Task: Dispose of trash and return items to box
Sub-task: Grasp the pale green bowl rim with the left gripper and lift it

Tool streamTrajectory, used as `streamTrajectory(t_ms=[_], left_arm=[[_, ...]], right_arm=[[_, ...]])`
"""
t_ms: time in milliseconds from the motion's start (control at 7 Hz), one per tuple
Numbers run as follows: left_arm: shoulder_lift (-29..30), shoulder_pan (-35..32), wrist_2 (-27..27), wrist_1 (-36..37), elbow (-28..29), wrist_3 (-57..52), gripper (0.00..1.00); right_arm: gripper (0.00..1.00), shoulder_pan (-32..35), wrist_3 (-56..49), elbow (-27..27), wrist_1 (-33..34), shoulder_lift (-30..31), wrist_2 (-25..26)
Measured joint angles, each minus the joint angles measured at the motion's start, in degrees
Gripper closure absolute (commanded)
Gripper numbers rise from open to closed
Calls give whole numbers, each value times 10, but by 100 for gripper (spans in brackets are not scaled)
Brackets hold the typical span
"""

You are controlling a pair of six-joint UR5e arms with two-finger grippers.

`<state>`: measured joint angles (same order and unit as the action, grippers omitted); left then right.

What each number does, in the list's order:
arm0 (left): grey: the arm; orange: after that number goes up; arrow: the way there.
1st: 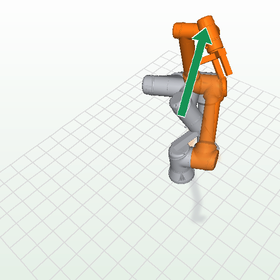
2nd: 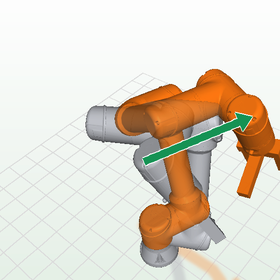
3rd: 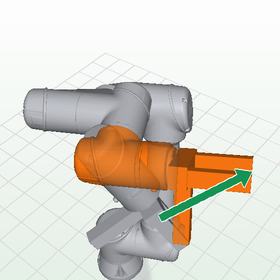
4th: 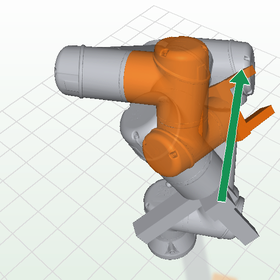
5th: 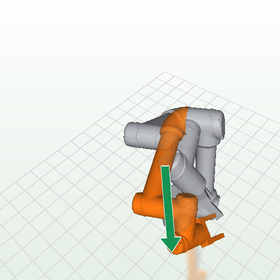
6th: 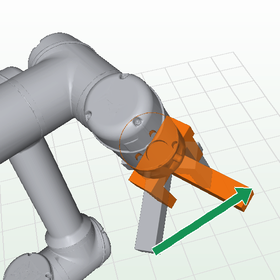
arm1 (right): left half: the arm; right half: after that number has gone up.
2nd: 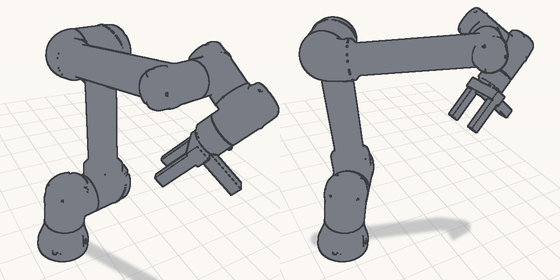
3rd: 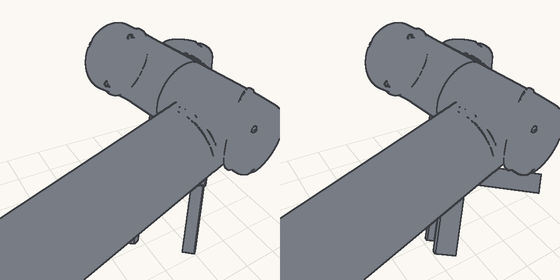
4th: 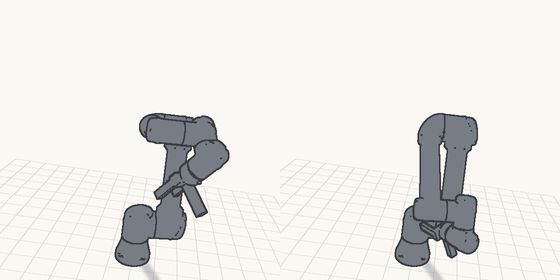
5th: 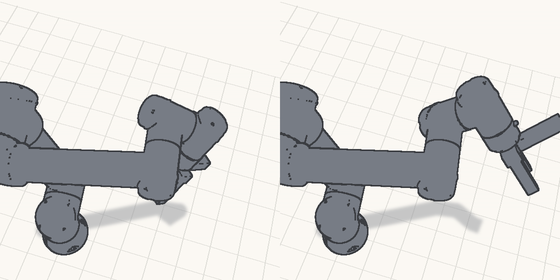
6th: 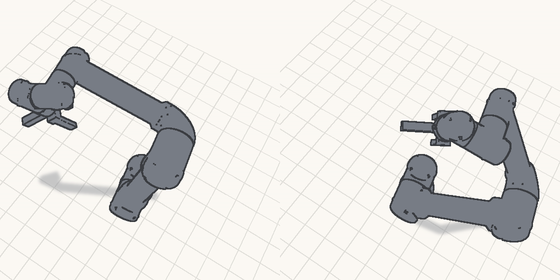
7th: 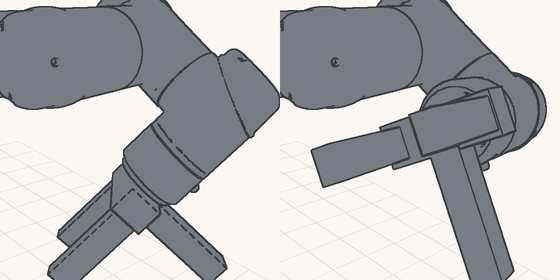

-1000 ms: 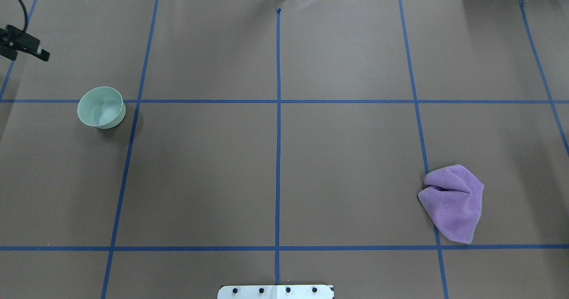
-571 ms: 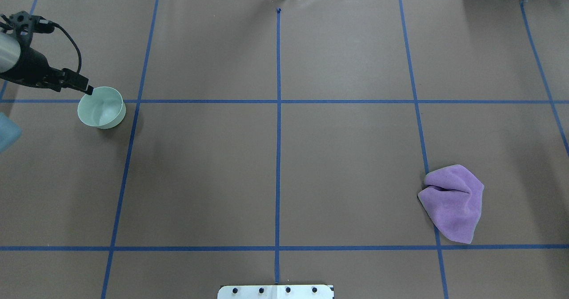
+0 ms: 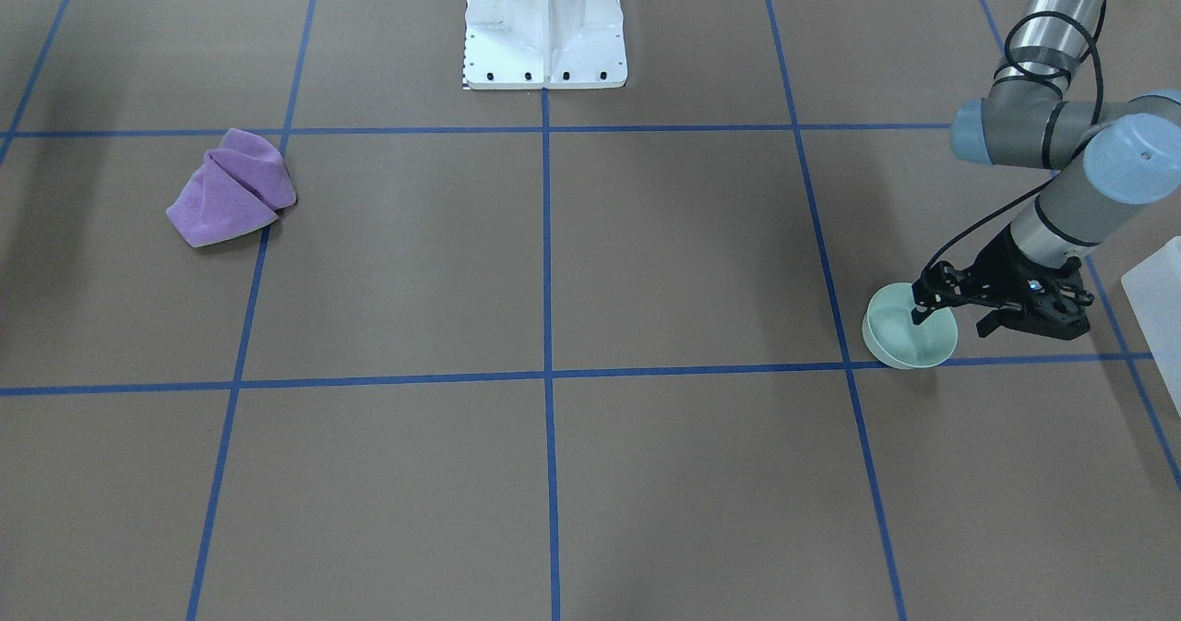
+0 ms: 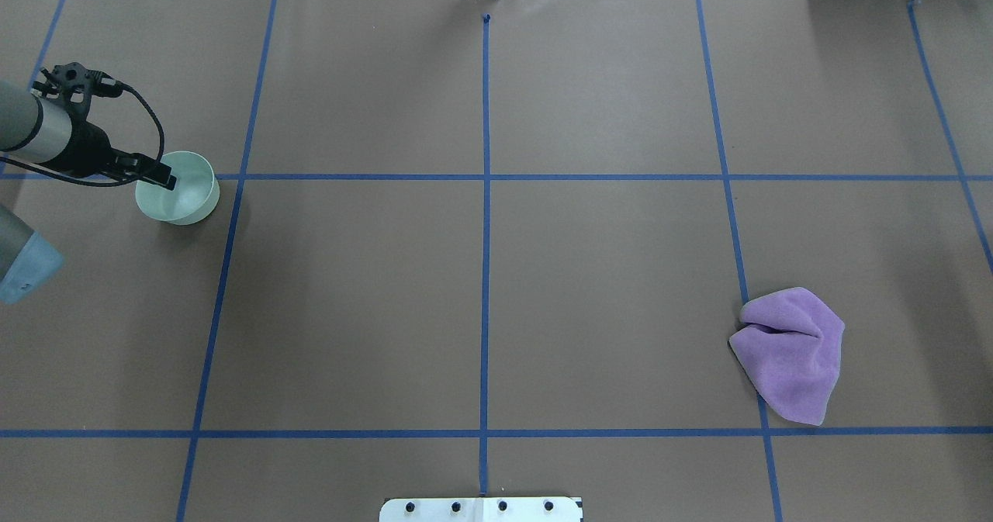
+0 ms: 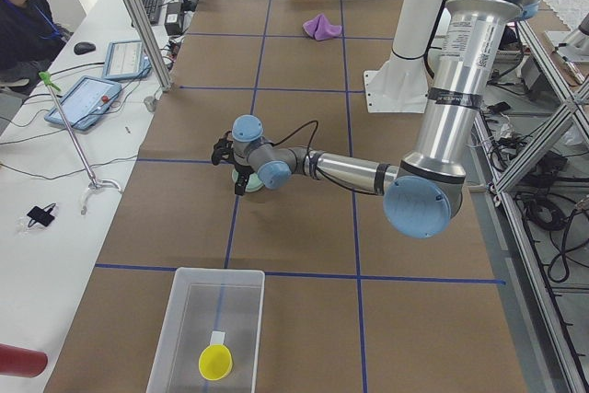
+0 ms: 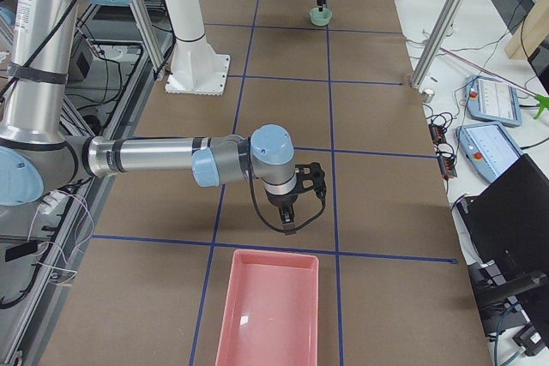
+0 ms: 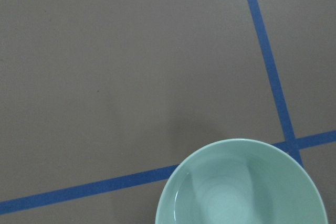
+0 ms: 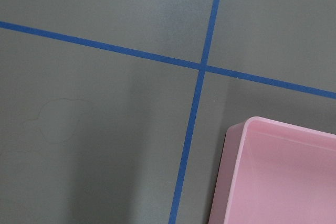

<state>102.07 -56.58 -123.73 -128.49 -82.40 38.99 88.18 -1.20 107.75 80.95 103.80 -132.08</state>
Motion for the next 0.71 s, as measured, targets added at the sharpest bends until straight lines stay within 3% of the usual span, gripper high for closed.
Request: streamTrajectory(t_ms=[143,286,714], left_arm=[[1,7,1,-4,6,1,91],[2,11,1,-7,11,1,100],[5,11,1,-13,12,0,100]], right_arm=[[0,0,0,0,0,0,0],[0,0,0,0,0,0,1],[0,0,0,0,0,0,0]])
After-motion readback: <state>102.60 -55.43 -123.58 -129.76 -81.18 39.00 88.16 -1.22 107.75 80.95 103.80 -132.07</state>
